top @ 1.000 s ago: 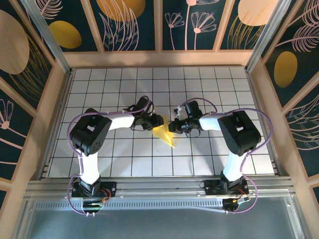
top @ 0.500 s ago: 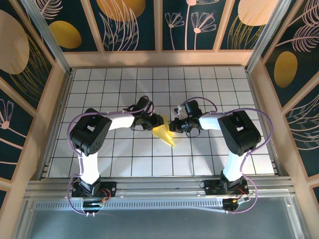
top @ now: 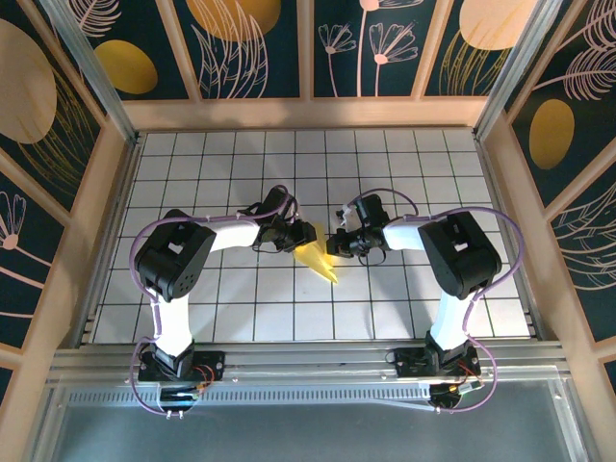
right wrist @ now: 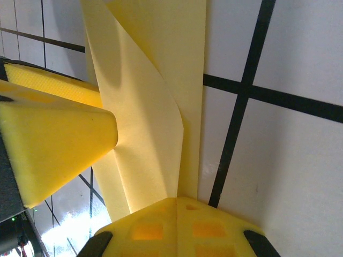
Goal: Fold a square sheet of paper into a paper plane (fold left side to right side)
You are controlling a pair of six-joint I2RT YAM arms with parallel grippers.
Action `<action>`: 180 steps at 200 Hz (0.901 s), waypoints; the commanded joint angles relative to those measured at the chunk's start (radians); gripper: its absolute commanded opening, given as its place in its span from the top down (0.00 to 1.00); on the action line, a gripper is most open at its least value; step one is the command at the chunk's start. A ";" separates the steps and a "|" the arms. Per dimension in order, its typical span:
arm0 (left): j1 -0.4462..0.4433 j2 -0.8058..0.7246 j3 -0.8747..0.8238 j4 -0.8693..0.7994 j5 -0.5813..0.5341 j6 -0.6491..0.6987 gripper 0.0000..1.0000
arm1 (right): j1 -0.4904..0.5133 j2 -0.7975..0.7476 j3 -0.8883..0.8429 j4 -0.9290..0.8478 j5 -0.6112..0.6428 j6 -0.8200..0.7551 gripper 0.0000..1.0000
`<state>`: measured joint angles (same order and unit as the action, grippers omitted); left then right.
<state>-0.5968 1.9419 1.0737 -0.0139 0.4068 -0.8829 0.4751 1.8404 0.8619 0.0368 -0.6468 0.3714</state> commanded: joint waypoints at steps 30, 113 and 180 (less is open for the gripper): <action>0.000 0.001 0.002 -0.088 -0.071 0.012 0.58 | 0.012 0.052 0.000 -0.078 0.082 -0.015 0.99; 0.002 -0.113 0.073 -0.189 -0.103 0.069 0.58 | 0.010 0.072 -0.014 -0.109 0.118 0.006 1.00; 0.000 -0.022 0.059 0.029 0.127 0.040 0.96 | 0.010 0.070 -0.015 -0.115 0.127 0.011 1.00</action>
<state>-0.6006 1.8648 1.1210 -0.0639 0.4351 -0.8288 0.4751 1.8488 0.8726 0.0166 -0.6399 0.3767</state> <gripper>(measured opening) 0.050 0.047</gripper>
